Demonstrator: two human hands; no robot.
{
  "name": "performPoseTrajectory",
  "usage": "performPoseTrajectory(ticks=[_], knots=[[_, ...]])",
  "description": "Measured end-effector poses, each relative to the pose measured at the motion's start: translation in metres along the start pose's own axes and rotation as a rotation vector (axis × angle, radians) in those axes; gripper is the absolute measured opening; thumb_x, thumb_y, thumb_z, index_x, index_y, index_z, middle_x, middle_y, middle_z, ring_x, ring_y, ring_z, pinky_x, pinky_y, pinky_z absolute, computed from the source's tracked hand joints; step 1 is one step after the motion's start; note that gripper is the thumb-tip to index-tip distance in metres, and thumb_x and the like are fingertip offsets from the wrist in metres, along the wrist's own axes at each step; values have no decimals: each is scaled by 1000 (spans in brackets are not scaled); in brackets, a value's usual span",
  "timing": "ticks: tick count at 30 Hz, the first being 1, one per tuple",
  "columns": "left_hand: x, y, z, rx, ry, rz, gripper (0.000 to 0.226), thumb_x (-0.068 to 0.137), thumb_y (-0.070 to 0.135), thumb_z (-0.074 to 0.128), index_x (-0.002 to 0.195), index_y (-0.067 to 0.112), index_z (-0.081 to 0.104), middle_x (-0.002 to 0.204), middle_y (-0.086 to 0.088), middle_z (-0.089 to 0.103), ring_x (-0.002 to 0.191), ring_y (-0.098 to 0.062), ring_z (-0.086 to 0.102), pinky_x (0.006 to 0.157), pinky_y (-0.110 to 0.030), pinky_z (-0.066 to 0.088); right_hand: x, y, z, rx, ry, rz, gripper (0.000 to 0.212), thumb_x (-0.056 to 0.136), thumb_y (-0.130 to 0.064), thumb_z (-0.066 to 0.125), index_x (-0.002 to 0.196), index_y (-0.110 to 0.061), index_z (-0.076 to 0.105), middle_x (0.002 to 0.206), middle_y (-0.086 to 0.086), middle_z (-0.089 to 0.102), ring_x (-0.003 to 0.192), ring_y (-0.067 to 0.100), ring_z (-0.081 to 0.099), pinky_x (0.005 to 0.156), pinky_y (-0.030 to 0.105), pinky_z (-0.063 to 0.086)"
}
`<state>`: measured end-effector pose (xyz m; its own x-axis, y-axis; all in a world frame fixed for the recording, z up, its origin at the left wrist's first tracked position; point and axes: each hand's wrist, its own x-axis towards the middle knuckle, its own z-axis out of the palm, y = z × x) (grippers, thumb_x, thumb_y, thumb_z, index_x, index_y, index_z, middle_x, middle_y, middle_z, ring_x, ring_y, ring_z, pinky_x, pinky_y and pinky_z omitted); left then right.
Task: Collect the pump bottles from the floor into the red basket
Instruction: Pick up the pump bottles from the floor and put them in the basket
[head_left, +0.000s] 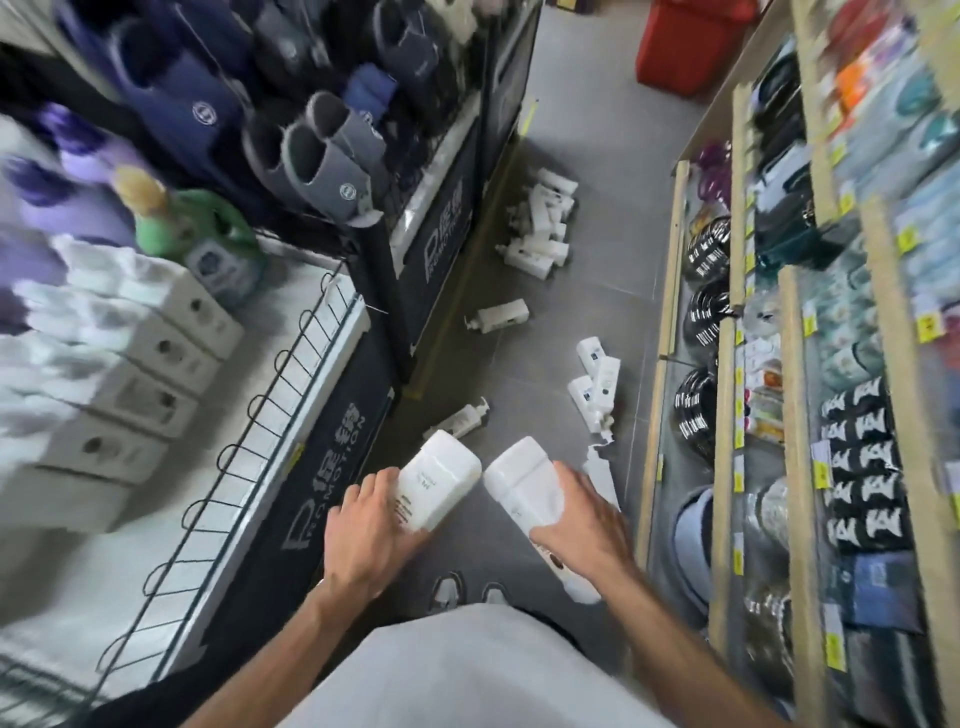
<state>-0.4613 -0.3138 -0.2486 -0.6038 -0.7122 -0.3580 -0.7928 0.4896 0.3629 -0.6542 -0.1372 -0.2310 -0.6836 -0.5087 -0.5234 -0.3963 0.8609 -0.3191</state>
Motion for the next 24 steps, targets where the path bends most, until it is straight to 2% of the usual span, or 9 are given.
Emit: performPoseTrajectory(ticks=[4,8,13,16,20,24], knots=[[-31,1,-20,-144,134,-180,83,69,53,75,141,27,43,125,4,58,115,-22,52,95,-45,43,-10,-20,-21,34,56,-109,87,66,-46,70,142,-47,29,137,-14,53,113,30,62,85,38,47],[-61,11,-27,-245,294,-346,81,62,51,75,135,25,48,119,3,62,108,-22,55,91,-48,49,-12,-40,-35,59,48,-249,87,71,-48,72,146,-49,29,134,-9,57,114,28,61,86,38,48],[-100,16,-33,-259,455,-475,83,61,49,79,134,22,51,115,3,64,103,-22,56,84,-45,50,-14,-64,-47,-29,21,-483,85,75,-50,73,148,-48,29,138,-12,53,109,30,63,82,38,48],[-132,17,-32,-292,543,-598,81,62,46,80,134,22,52,114,1,64,104,-25,57,85,-48,51,-19,-77,-48,-94,-16,-631,88,76,-51,73,152,-48,28,140,-12,51,110,33,63,86,39,50],[-180,16,-29,-360,686,-760,81,59,52,72,133,24,52,110,1,63,100,-28,58,82,-49,52,-35,-101,-41,-167,-69,-820,87,76,-51,74,152,-46,31,139,-12,53,108,30,65,86,38,49],[-231,5,-23,-363,743,-901,84,59,52,71,135,22,52,111,-1,63,99,-29,59,79,-49,53,-61,-125,-20,-255,-129,-939,85,76,-58,68,151,-50,28,134,-13,54,105,32,65,81,37,45]])
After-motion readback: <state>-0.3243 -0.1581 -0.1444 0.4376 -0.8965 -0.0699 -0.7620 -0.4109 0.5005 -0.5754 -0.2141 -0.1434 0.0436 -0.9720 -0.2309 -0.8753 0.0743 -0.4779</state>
